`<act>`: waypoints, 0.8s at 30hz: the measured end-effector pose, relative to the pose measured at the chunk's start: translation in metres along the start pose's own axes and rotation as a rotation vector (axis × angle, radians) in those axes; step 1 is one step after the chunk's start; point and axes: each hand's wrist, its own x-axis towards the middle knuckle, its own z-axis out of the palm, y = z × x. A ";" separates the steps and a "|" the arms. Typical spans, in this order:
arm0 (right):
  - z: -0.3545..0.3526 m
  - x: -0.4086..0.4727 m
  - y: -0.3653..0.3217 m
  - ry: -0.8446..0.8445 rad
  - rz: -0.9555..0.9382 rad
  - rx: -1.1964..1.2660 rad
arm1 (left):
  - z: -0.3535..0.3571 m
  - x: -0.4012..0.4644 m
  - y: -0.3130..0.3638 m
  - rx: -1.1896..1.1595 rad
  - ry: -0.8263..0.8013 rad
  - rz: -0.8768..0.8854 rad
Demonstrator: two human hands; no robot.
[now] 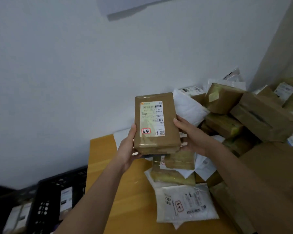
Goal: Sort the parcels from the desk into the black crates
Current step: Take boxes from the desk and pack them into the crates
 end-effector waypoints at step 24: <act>0.424 0.042 0.163 -0.077 0.226 -0.276 | -0.406 -0.121 -0.135 -0.081 0.277 -0.250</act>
